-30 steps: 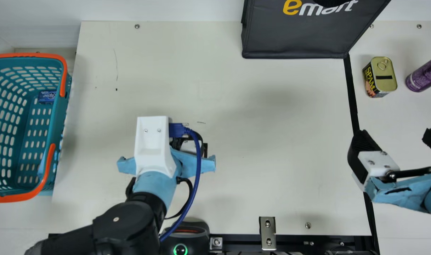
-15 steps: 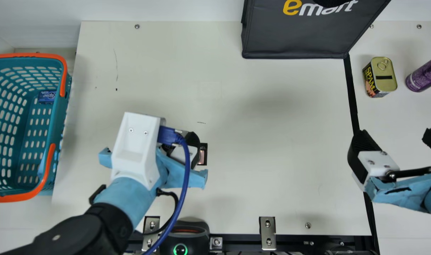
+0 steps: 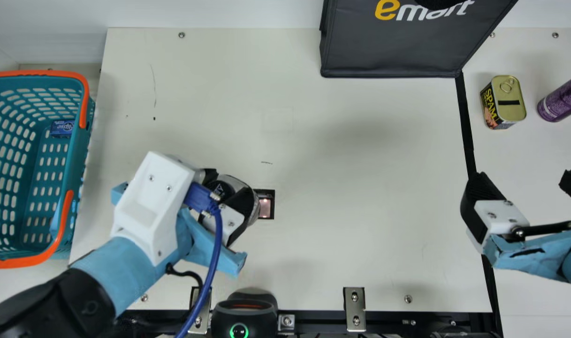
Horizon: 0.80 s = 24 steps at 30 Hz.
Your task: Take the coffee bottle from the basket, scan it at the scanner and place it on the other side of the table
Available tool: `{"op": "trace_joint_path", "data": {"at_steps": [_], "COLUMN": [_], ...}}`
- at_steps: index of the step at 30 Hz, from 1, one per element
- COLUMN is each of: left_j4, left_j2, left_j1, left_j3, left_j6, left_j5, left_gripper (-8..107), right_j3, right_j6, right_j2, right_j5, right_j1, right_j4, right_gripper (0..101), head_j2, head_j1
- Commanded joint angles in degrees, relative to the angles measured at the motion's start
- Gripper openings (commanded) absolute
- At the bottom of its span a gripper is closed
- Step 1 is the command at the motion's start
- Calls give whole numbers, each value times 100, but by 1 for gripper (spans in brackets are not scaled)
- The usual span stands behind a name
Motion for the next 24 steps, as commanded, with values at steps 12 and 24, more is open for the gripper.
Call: {"op": "trace_joint_path", "data": {"at_steps": [12,24], "left_j4": [-2139,-3995], "left_j2": [-442,-572], "left_j1": [625,1445], "left_j3": [253,339], "left_j6": [3775,6533], "left_j5": [-357,-136], "left_gripper": [-8,-8], "right_j3": [0,0], "right_j6": [0,0], "right_j2": [0,0], "right_j5": [0,-4], "right_j1": [0,0], "right_j4": [0,0], "right_gripper": [95,95], "head_j2": [9,9], "head_j1": [-166,-166]}}
